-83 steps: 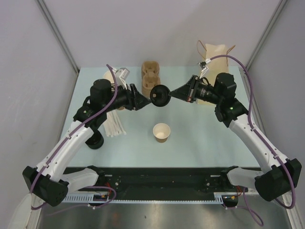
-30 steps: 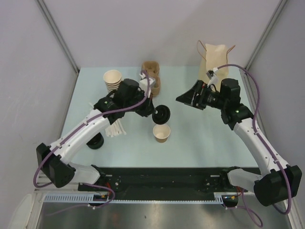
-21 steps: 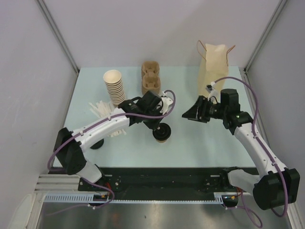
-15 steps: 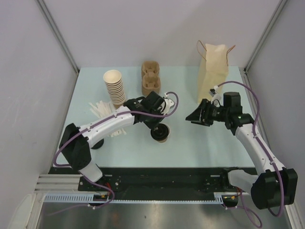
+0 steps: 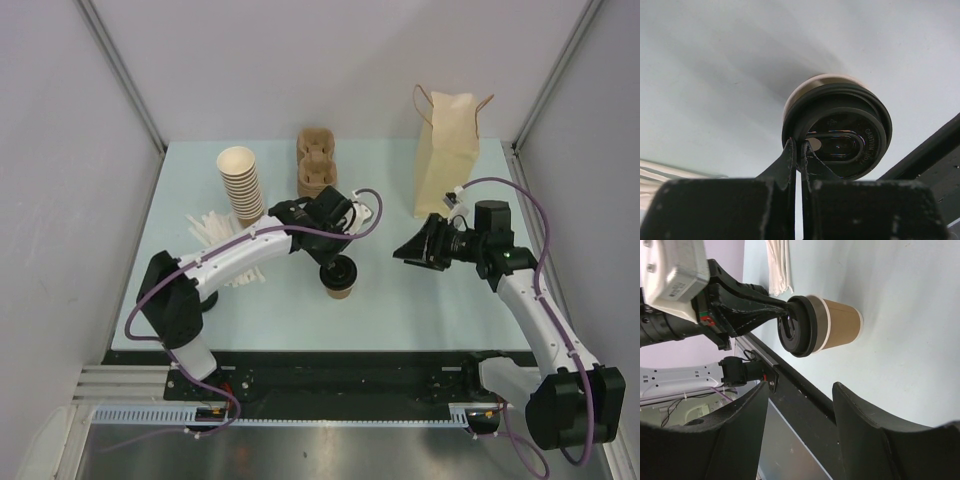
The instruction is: Pack the takeout coffee
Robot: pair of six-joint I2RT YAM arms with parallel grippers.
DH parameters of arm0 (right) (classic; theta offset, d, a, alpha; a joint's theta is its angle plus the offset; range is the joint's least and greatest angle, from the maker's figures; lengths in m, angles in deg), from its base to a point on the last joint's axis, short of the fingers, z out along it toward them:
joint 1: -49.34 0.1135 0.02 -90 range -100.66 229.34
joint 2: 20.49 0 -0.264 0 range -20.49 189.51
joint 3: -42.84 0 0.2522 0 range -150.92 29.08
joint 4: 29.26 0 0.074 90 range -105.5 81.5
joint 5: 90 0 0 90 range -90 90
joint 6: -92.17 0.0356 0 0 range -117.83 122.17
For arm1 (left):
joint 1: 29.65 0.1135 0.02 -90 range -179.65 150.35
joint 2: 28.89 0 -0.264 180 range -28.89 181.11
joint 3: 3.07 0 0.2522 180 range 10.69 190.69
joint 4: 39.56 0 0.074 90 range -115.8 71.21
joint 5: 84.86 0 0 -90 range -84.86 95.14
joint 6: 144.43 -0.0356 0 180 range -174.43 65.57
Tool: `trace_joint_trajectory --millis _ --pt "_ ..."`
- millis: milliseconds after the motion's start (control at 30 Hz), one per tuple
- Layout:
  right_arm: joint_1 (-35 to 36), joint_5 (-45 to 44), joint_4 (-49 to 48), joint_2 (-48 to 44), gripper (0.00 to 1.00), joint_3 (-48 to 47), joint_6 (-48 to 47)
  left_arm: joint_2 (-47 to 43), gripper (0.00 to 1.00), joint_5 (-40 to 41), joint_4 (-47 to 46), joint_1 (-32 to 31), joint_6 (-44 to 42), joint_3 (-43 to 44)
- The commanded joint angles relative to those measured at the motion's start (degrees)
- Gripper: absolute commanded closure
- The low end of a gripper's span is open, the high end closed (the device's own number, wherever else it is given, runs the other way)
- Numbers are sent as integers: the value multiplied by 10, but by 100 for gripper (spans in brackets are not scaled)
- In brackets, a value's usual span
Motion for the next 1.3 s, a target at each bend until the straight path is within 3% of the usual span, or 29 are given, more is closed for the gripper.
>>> trace_joint_trajectory --millis 0,833,1267 --pt "-8 20 -9 -12 41 1 -8 8 100 9 7 -4 -11 18" --pt "-14 29 -26 -6 40 11 2 35 94 17 8 -6 -9 36" --pt "-14 32 -31 -8 38 11 4 49 87 17 9 -7 -11 41"
